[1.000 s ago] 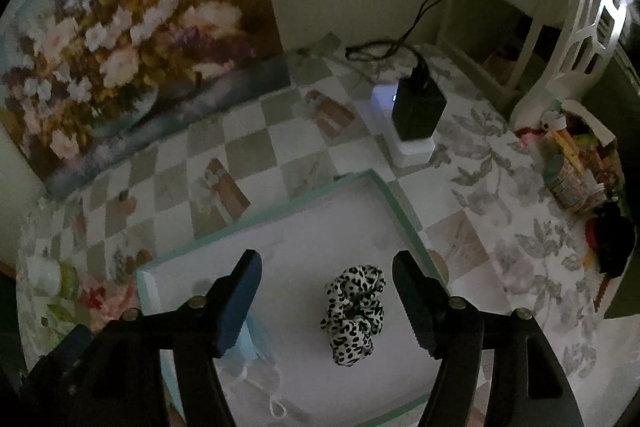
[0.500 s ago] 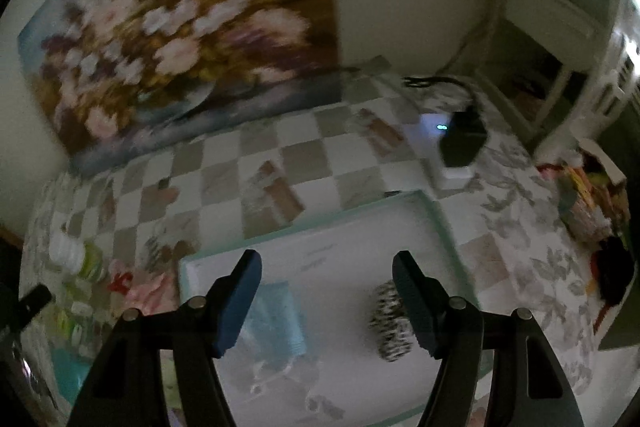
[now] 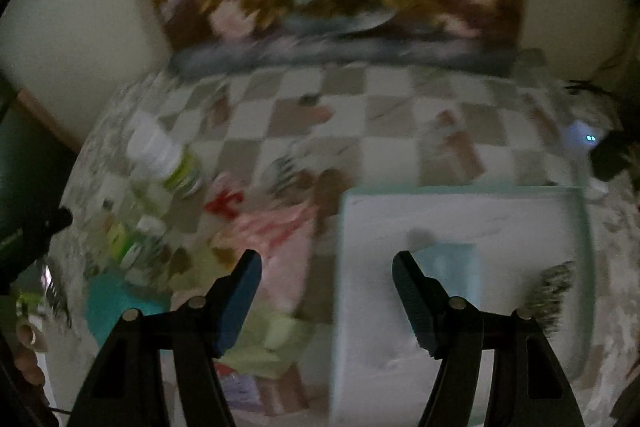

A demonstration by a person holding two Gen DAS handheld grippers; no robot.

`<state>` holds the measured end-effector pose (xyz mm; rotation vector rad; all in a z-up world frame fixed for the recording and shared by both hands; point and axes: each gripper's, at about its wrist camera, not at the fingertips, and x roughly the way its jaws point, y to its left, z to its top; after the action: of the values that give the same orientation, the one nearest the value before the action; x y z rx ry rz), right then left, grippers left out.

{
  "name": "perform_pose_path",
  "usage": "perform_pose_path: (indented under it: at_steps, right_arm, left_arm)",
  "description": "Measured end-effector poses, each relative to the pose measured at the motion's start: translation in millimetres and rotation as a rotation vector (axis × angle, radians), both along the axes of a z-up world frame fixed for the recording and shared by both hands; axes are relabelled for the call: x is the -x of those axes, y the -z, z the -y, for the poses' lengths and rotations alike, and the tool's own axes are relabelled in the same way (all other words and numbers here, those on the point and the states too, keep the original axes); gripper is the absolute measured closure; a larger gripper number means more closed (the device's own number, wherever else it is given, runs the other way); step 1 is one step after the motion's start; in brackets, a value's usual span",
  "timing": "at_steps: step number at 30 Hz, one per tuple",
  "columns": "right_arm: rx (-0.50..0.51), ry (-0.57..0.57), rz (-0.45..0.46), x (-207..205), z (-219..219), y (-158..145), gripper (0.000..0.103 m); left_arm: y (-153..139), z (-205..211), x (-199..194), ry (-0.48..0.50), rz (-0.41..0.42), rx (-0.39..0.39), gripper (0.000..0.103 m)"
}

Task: Organize soft objects
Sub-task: 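Move both tools back over the pile toward the green cloth bag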

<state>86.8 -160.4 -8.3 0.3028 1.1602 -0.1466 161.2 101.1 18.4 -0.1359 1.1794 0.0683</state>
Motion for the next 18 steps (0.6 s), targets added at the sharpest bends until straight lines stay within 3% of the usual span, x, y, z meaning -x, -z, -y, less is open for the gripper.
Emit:
perform_pose_path:
  at_steps: [12, 18]
  right_arm:
    - [-0.080, -0.114, -0.134, -11, -32, 58, 0.032]
    - [-0.097, -0.146, -0.146, -10, -40, 68, 0.033]
  left_arm:
    - [21, 73, 3, 0.219, -0.070, 0.031, 0.018]
    - [31, 88, 4, 0.260, -0.100, 0.022, 0.018]
